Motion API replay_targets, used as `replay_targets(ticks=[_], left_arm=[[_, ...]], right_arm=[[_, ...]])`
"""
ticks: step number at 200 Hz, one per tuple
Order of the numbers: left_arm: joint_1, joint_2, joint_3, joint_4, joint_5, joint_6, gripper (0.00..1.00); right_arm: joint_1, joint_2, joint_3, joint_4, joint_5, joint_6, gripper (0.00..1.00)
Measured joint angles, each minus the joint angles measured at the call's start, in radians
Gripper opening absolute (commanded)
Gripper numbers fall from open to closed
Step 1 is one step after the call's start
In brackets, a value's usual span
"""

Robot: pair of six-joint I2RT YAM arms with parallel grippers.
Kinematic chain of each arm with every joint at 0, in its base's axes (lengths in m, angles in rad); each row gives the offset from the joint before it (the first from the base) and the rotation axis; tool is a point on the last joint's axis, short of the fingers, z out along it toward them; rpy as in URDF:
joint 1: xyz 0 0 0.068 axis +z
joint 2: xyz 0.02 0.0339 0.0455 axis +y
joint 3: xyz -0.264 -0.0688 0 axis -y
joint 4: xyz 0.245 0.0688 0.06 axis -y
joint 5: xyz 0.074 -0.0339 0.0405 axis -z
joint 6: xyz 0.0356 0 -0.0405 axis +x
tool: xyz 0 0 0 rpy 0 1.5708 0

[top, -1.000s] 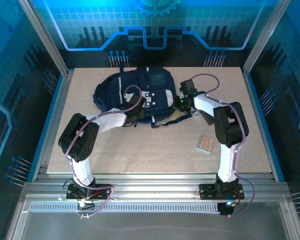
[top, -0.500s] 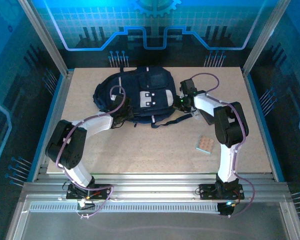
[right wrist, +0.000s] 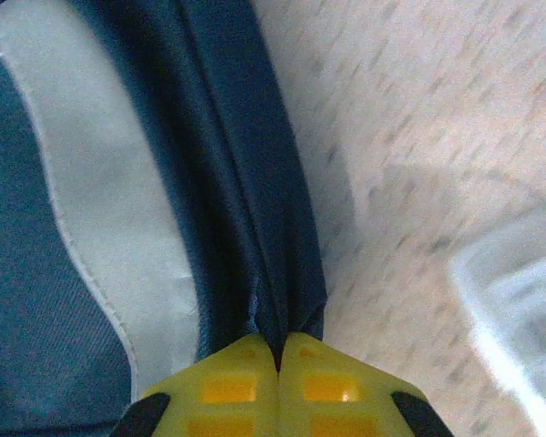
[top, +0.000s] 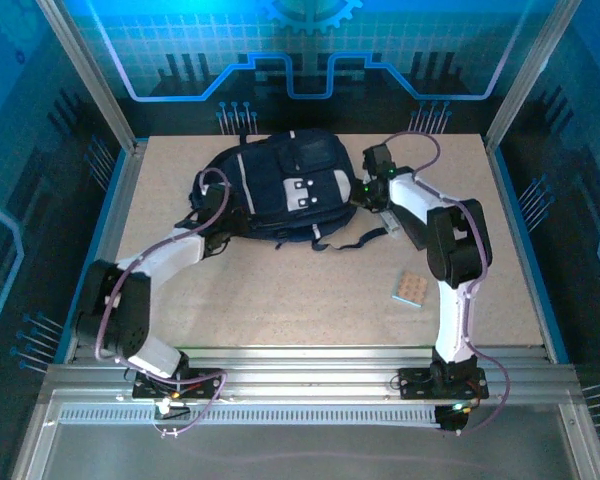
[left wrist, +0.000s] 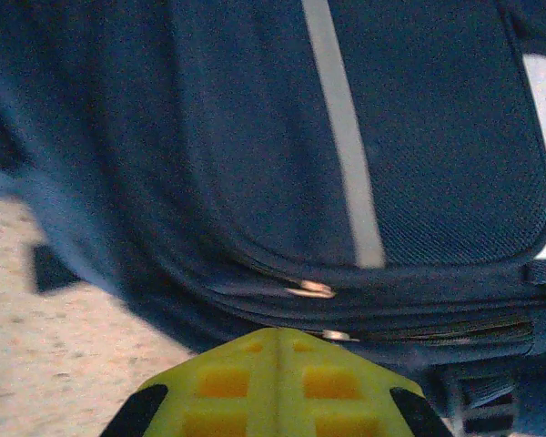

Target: Pack books, pencil case, and school supplies into a backpack

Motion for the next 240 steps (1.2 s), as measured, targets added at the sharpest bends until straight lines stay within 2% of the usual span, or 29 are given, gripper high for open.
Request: replay_targets(ticks=[13,33,47,56,66,76,85,106,132,156,195,227,240], left_arm=[[0.004,-0.051,-0.010,-0.012,0.004,-0.001,0.00],[-0.056,-0.099,-0.025,-0.024,0.009,-0.017,0.00],[-0.120,-0.103,-0.025,-0.027,0.011,-0.036,0.00],[-0.159,-0.103,-0.025,-0.028,0.016,-0.051,0.00],[-0.183,-0.103,-0.025,-0.026,0.018,-0.065,0.00],[-0.188,-0.099,-0.025,-0.019,0.018,-0.082,0.00],[-0.187,-0.089,-0.025,-0.007,0.014,-0.093,0.17],[-0.191,-0.039,-0.022,0.041,-0.009,-0.104,0.46],[-0.208,0.085,0.052,0.042,-0.050,-0.098,0.57],[-0.237,0.209,0.182,-0.004,-0.110,-0.075,0.60],[-0.294,0.376,0.401,-0.115,-0.257,0.002,0.60],[-0.303,0.444,0.466,-0.193,-0.340,0.074,0.51],[-0.302,0.458,0.471,-0.214,-0.357,0.095,0.44]], right_arm=[[-0.022,0.050,0.086,-0.025,0.020,-0.007,0.00],[-0.044,0.117,0.211,-0.063,0.028,-0.011,0.11],[-0.045,0.121,0.230,-0.081,0.030,-0.014,0.32],[-0.043,0.115,0.230,-0.088,0.042,-0.018,0.40],[-0.042,0.100,0.218,-0.090,0.050,-0.014,0.46],[-0.040,0.069,0.177,-0.075,0.042,-0.020,0.48],[-0.034,0.028,0.125,-0.066,0.032,-0.016,0.48],[-0.016,-0.086,0.008,-0.056,0.006,-0.012,0.50],[0.001,-0.196,-0.092,-0.037,-0.010,-0.003,0.52],[0.016,-0.256,-0.163,-0.021,-0.023,0.006,0.53],[0.027,-0.264,-0.232,0.009,-0.055,0.025,0.53],[0.028,-0.264,-0.263,0.017,-0.060,0.030,0.53],[0.028,-0.266,-0.271,0.021,-0.059,0.031,0.53]])
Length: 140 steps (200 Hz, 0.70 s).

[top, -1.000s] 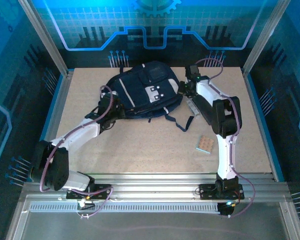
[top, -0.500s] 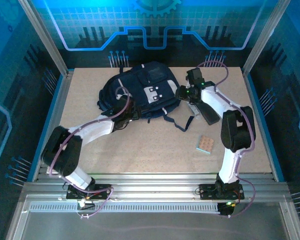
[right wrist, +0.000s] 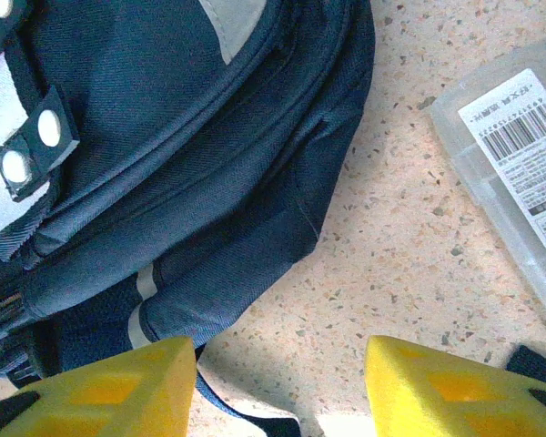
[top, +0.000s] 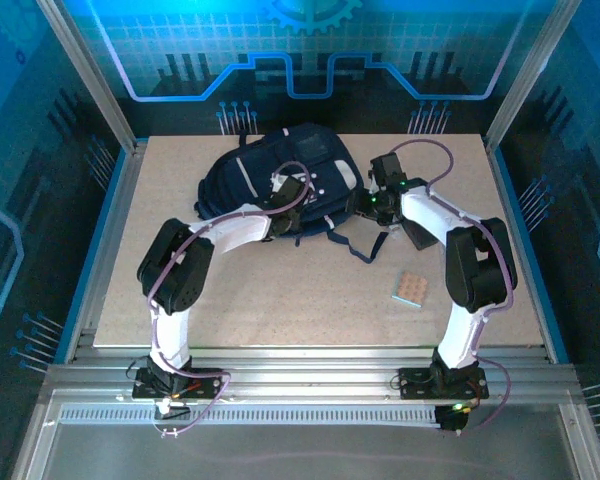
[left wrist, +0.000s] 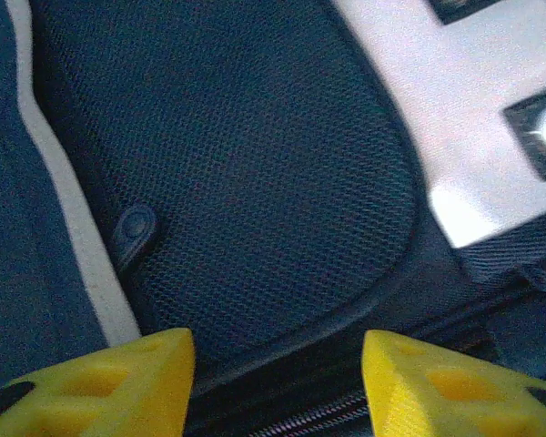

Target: Pack books, pencil case, and school supplies into a backpack

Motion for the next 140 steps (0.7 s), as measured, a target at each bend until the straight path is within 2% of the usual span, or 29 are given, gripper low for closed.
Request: replay_targets(ticks=[9,41,106,140], left_arm=[[0.001,0.003,0.000,-0.011,-0.009,0.011,0.40],[0.001,0.004,0.000,-0.026,-0.021,0.039,0.35],[0.001,-0.017,-0.052,-0.046,-0.011,0.029,0.37],[0.000,-0.027,-0.076,-0.090,-0.004,0.030,0.28]], right_arm=[[0.000,-0.002,-0.006,0.003,0.000,0.002,0.53],[0.000,-0.009,-0.016,0.009,0.000,0.006,0.53],[0.001,-0.010,-0.016,0.010,0.008,0.006,0.53],[0.005,-0.010,-0.016,0.010,0.010,0.009,0.53]])
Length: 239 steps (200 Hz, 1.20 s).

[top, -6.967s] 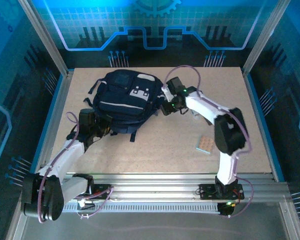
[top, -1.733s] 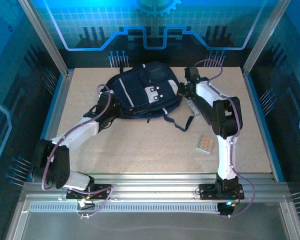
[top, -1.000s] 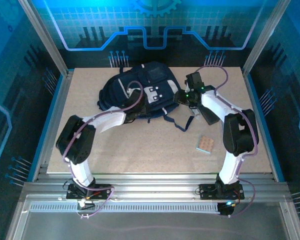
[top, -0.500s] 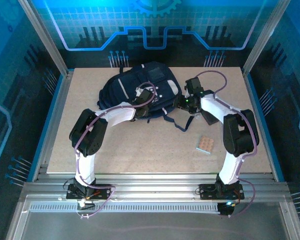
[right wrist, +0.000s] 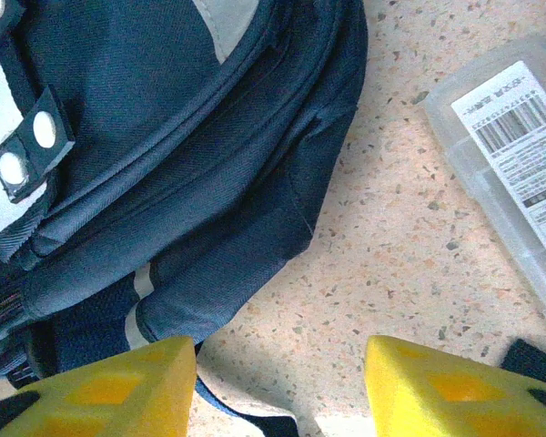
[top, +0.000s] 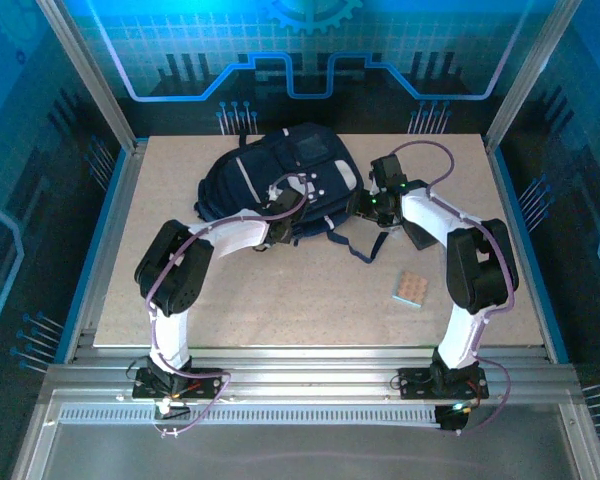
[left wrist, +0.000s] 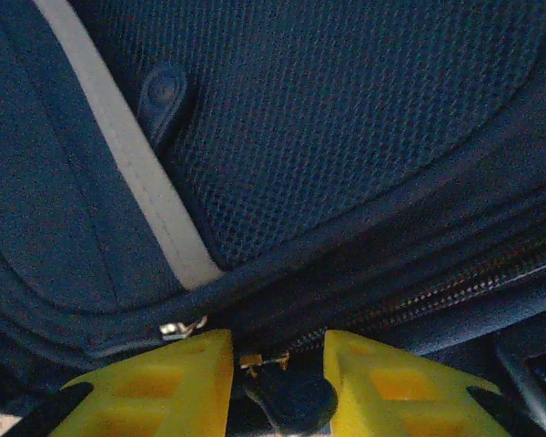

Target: Pack books, pencil case, and school supplies into a backpack

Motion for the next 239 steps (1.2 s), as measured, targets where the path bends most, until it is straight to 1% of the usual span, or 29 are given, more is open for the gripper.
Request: replay_targets(ticks=[10,31,51,69,75,82,98,123,133,144,149,153,157,160,162,179,204,221,228,233,237,239], left_arm=[[0.000,0.000,0.000,-0.002,0.000,0.000,0.26],[0.000,0.000,0.000,-0.003,0.000,0.003,0.25],[0.002,0.002,0.002,-0.003,-0.001,0.015,0.32],[0.007,0.008,0.012,-0.002,-0.001,0.029,0.32],[0.011,0.012,0.018,-0.002,0.000,0.032,0.29],[0.016,0.017,0.028,-0.002,0.001,0.032,0.23],[0.033,0.029,0.049,-0.003,0.011,0.039,0.00],[0.051,0.031,0.057,-0.003,0.029,0.056,0.00],[0.054,0.031,0.057,-0.003,0.038,0.055,0.00],[0.055,0.029,0.055,-0.003,0.046,0.053,0.00],[0.055,0.027,0.052,-0.002,0.048,0.051,0.00],[0.055,0.022,0.046,0.002,0.053,0.051,0.00],[0.056,0.016,0.040,0.005,0.057,0.049,0.00],[0.056,0.012,0.034,0.009,0.063,0.046,0.00],[0.056,0.008,0.029,0.011,0.066,0.044,0.00],[0.059,-0.039,-0.010,0.028,0.110,0.016,0.00],[0.065,-0.126,-0.058,0.047,0.204,-0.045,0.00],[0.065,-0.182,-0.087,0.061,0.271,-0.087,0.00],[0.065,-0.205,-0.101,0.069,0.297,-0.106,0.00],[0.065,-0.219,-0.111,0.074,0.311,-0.116,0.00],[0.065,-0.230,-0.119,0.077,0.321,-0.126,0.00],[0.065,-0.235,-0.124,0.079,0.327,-0.130,0.00]], right_arm=[[0.003,0.000,0.000,0.000,0.002,0.000,0.53],[0.007,-0.001,0.000,0.000,0.010,0.000,0.53],[0.008,-0.010,0.000,0.000,0.018,-0.001,0.53],[0.012,-0.023,-0.001,0.000,0.023,-0.002,0.52],[0.013,-0.027,-0.001,-0.001,0.024,-0.003,0.53],[0.017,-0.032,-0.001,-0.001,0.025,-0.004,0.53],[0.028,-0.040,-0.001,-0.001,0.025,-0.006,0.52],[0.058,-0.047,-0.001,-0.002,0.024,-0.006,0.53],[0.075,-0.048,-0.005,0.001,0.019,0.003,0.56],[0.097,-0.050,-0.021,0.015,0.010,0.030,0.64],[0.104,-0.049,-0.030,0.024,0.005,0.036,0.66],[0.111,-0.049,-0.038,0.032,0.000,0.048,0.71],[0.117,-0.048,-0.045,0.038,-0.005,0.061,0.72],[0.121,-0.046,-0.050,0.042,-0.011,0.071,0.79],[0.125,-0.045,-0.053,0.043,-0.014,0.074,0.81],[0.145,-0.005,-0.048,0.084,-0.045,0.137,0.83],[0.164,0.093,-0.026,0.170,-0.071,0.236,0.82],[0.170,0.143,-0.026,0.220,-0.073,0.313,0.80],[0.173,0.159,-0.026,0.236,-0.069,0.341,0.77],[0.175,0.169,-0.026,0.245,-0.065,0.360,0.73],[0.177,0.172,-0.026,0.254,-0.061,0.372,0.67],[0.177,0.172,-0.026,0.257,-0.061,0.375,0.62]])
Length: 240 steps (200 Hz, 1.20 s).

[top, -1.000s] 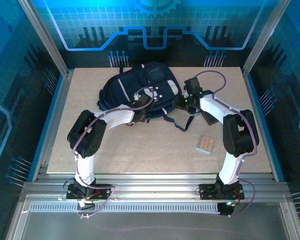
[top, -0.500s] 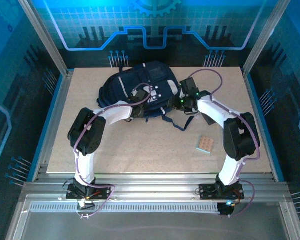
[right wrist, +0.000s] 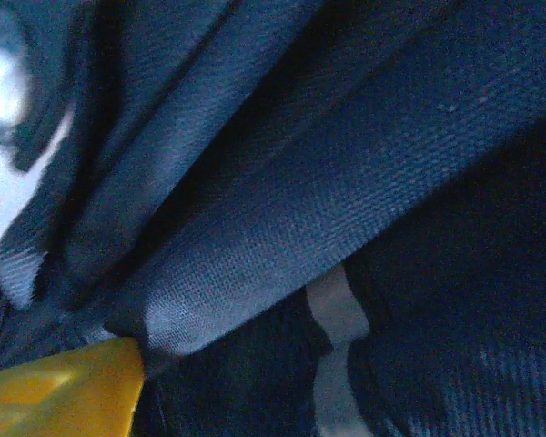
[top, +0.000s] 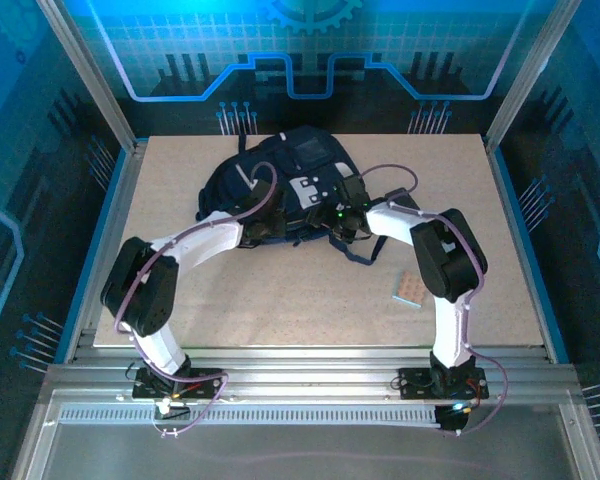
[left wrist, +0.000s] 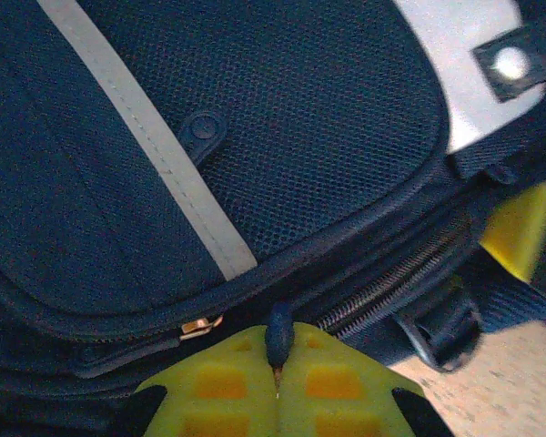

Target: Pack books, pencil case, and school supplies into a backpack

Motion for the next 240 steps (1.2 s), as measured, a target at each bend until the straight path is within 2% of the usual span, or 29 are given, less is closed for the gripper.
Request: replay_targets(ticks=[24,93,134,173,194,232,240], left_arm=[[0.000,-0.033,-0.034,0.009,0.020,-0.023,0.00],[0.084,-0.116,-0.167,0.034,0.029,-0.022,0.00],[0.200,-0.230,-0.262,0.085,0.007,-0.021,0.00],[0.222,-0.246,-0.263,0.102,0.031,0.005,0.00],[0.181,-0.265,-0.260,0.098,0.046,0.006,0.00],[0.003,-0.331,-0.258,0.075,0.061,-0.043,0.00],[-0.022,-0.336,-0.258,0.076,0.076,-0.068,0.00]], right_arm=[[0.012,0.001,-0.010,0.059,0.019,0.063,0.00],[0.000,-0.041,-0.086,0.151,0.040,0.030,0.00],[-0.049,-0.062,-0.084,0.119,0.013,-0.059,0.00],[-0.071,-0.051,0.000,0.026,-0.011,-0.194,0.00],[-0.096,0.007,0.138,-0.072,-0.007,-0.274,0.00],[-0.148,0.150,0.393,-0.204,-0.005,-0.352,0.00],[-0.153,0.182,0.446,-0.237,-0.005,-0.361,0.11]])
